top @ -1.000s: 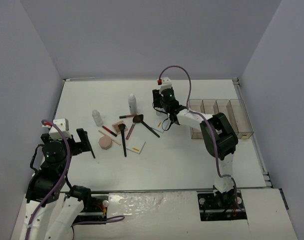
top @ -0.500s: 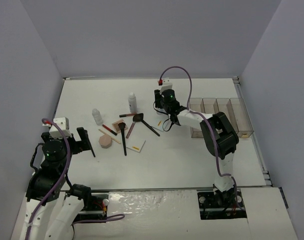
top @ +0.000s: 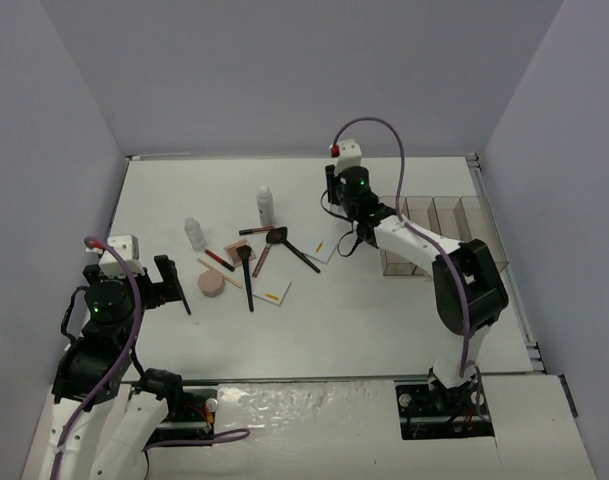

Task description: Organize the makeup

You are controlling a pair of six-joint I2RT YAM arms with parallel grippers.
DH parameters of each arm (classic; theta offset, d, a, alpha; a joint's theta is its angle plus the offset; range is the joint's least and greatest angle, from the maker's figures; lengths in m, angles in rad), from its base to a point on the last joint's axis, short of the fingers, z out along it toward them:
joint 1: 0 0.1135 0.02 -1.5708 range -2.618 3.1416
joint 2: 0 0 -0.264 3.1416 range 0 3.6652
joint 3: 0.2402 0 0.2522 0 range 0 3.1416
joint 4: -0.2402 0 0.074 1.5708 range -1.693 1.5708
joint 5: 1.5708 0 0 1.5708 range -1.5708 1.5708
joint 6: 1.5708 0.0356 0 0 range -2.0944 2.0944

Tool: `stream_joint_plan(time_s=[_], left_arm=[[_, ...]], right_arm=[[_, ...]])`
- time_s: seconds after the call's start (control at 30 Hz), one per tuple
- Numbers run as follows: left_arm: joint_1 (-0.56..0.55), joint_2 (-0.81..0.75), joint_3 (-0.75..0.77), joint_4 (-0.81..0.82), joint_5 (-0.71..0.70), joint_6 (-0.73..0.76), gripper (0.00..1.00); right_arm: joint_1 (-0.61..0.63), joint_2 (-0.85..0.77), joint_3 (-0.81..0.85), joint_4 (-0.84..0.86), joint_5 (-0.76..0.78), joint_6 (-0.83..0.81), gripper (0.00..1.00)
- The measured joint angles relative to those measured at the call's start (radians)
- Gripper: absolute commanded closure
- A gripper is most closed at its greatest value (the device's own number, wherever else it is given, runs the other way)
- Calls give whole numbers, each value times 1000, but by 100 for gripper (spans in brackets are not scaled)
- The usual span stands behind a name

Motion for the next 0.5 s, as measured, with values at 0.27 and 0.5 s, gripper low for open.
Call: stream_joint_plan(time_s=[0.27, 0.5], left_arm=[[-10, -35, -2, 0, -4, 0, 3], [-56, -71, -3, 0, -15, 2, 3]], right_arm=[[-284, -296, -1, -43, 129, -45, 100], [-538, -297, -29, -87, 224, 13, 100]])
